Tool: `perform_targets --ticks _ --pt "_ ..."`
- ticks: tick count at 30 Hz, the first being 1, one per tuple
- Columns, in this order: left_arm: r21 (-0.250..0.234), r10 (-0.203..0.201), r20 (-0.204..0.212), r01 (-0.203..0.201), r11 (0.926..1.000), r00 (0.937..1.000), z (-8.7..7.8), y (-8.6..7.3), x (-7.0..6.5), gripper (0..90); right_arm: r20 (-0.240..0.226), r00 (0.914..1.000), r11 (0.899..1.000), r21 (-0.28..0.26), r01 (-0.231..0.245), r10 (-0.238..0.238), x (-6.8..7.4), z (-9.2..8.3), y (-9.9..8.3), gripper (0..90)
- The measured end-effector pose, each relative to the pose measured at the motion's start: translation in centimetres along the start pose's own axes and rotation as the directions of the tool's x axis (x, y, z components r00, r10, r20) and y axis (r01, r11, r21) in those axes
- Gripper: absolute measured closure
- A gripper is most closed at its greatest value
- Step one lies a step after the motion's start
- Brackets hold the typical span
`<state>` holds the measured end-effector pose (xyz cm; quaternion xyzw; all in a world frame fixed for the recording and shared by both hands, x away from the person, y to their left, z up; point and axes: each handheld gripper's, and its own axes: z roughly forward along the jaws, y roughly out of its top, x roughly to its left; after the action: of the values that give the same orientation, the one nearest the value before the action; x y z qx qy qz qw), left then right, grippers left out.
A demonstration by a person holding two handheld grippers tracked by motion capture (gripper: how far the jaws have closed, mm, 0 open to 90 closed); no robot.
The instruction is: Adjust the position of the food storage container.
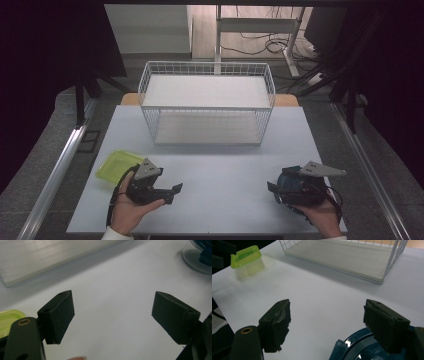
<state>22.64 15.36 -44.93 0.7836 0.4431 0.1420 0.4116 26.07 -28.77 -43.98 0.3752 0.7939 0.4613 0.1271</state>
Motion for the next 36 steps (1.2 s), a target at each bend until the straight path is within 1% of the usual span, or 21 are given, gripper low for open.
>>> perform_targets --ticks 3,5,6,9,11,13,16,17,19,23,24,25,26,29,30,31,32,33,34,35,36 --pt "0.0 -0.007 -0.005 0.007 1.0 1.0 0.0 -0.1 0.2 17.6 -0.008 0.9998 1.0 0.003 -0.017 0.017 -0.2 0.0 -0.1 24.2" --pt "0.004 -0.007 -0.007 0.007 1.0 0.9999 0.0 -0.1 0.3 17.5 -0.011 0.9998 1.0 0.006 -0.019 0.019 -0.3 -0.1 -0.2 24.8" --pt "0.0 -0.013 -0.011 0.013 0.9999 0.9999 0.0 -0.2 0.3 17.4 -0.002 0.9999 1.0 0.012 -0.016 0.016 -0.4 -0.2 -0.2 26.0" --pt "0.004 -0.001 -0.014 0.001 1.0 0.9999 -0.5 -0.7 0.1 17.4 0.025 0.9989 0.999 -0.006 -0.039 0.039 -0.7 -0.3 0.4 28.2" --pt "-0.006 0.001 -0.012 -0.001 1.0 0.9999 -0.8 -0.6 0.0 17.4 0.003 0.9979 0.998 -0.017 -0.064 0.064 -0.6 -0.3 0.5 29.6" --pt "-0.018 0.008 0.002 -0.008 0.9998 1.0 -1.0 -0.5 -0.2 17.5 0.005 0.9983 0.998 -0.002 -0.057 0.057 -0.3 -0.3 0.5 31.6" --pt "-0.016 0.022 0.006 -0.022 0.9996 0.9997 -1.0 -0.5 -0.5 17.5 0.004 0.9989 0.999 0.018 -0.046 0.046 0.1 -0.4 0.5 34.7" --pt "-0.005 0.025 0.015 -0.025 0.9997 0.9996 -0.7 -0.5 -0.5 17.4 0.006 0.9991 0.999 0.021 -0.041 0.041 0.1 -0.4 0.5 35.2" --pt "0.004 0.025 0.014 -0.025 0.9997 0.9996 -0.3 -0.4 -0.4 17.4 0.008 0.999 0.998 0.034 -0.044 0.044 0.0 -0.2 0.6 36.7" --pt "0.012 0.024 0.017 -0.024 0.9996 0.9996 -0.1 -0.2 -0.1 17.5 0.011 0.9992 0.998 0.051 -0.04 0.039 -0.4 -0.1 0.6 38.7" --pt "0.01 0.023 0.022 -0.024 0.9997 0.9995 -0.1 -0.1 -0.1 17.4 0.021 0.9991 0.998 0.059 -0.037 0.036 -0.7 -0.2 0.5 39.5" --pt "0.01 0.023 0.022 -0.024 0.9997 0.9995 -0.1 -0.1 -0.1 17.5 0.021 0.9991 0.998 0.059 -0.037 0.036 -0.7 -0.2 0.5 39.5" --pt "0.01 0.023 0.03 -0.023 0.9997 0.9993 0.0 0.0 -0.1 17.5 0.026 0.9985 0.997 0.053 -0.051 0.049 -1.1 -0.6 0.3 40.1" --pt "0.014 0.03 0.037 -0.031 0.9994 0.9989 0.1 0.0 -0.3 17.5 0.048 0.9973 0.997 0.045 -0.058 0.055 -1.3 -1.2 0.3 40.6" --pt "0.014 0.03 0.037 -0.031 0.9994 0.9989 0.1 0.0 -0.3 17.5 0.048 0.9973 0.997 0.045 -0.058 0.055 -1.3 -1.2 0.3 40.6" --pt "0.013 0.032 0.039 -0.033 0.9994 0.9987 0.0 0.0 -0.4 17.5 0.072 0.9962 0.997 0.055 -0.053 0.049 -1.2 -1.7 0.4 42.8" --pt "0.011 0.032 0.04 -0.032 0.9994 0.9987 0.0 0.0 -0.4 17.5 0.072 0.9962 0.997 0.055 -0.053 0.049 -1.2 -1.7 0.4 42.8" --pt "0.008 0.032 0.042 -0.032 0.9995 0.9986 -0.1 0.1 -0.4 17.6 0.085 0.9954 0.997 0.06 -0.05 0.044 -1.2 -1.9 0.5 45.1" --pt "0.006 0.032 0.042 -0.032 0.9995 0.9986 -0.1 0.1 -0.4 17.6 0.104 0.9937 0.996 0.07 -0.048 0.04 -1.3 -2.2 0.6 47.3" --pt "0.008 0.032 0.042 -0.032 0.9995 0.9986 -0.2 0.1 -0.3 17.7 0.132 0.9902 0.995 0.078 -0.055 0.044 -1.6 -2.8 0.7 51.5" --pt "0.009 0.03 0.042 -0.031 0.9995 0.9987 -0.2 0.1 -0.3 17.7 0.15 0.9875 0.995 0.083 -0.061 0.049 -1.8 -3.1 0.8 54.4"
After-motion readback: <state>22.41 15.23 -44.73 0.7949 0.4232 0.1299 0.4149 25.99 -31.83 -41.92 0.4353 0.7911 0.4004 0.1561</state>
